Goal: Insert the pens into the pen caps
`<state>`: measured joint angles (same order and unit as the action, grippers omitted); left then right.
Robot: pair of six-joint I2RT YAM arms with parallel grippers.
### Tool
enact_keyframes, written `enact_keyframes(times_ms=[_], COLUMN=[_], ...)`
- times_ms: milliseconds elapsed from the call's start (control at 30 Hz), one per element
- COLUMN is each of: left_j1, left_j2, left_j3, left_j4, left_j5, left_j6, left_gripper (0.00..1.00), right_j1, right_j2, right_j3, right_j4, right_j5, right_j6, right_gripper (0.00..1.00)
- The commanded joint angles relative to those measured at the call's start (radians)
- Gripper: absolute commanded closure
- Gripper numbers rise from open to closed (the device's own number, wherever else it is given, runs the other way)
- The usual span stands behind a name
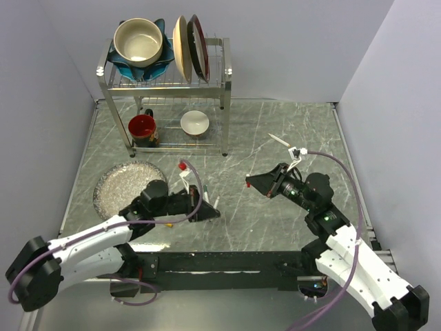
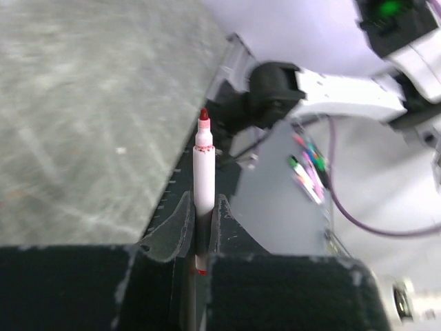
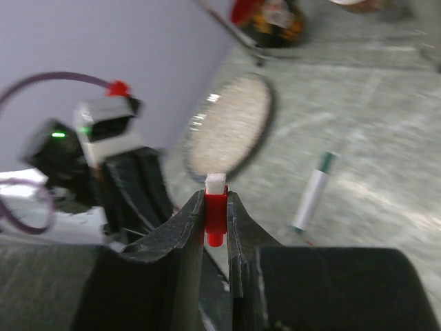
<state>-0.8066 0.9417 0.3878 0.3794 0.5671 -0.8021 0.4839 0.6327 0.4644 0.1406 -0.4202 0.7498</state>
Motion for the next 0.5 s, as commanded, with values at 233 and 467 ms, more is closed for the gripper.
enact_keyframes(times_ms=[233,467], left_j1=[-0.115,-0.117], left_j2=[0.100,0.069], left_j3=[0.097,0.066], left_j4=[0.207,0.369], left_j5=[0.027,-0.056], left_j6=[0.044,-0.028], left_gripper=[0.99,0.99], right_j1=[0.142,0.254], right_j2=[0.027,0.035], right_j3=[-0.042,-0.133], right_j4=[0.423,0.631], right_j5=[0.050,0.238], right_j6=[0.212,0.273], right_gripper=[1.00,1.00])
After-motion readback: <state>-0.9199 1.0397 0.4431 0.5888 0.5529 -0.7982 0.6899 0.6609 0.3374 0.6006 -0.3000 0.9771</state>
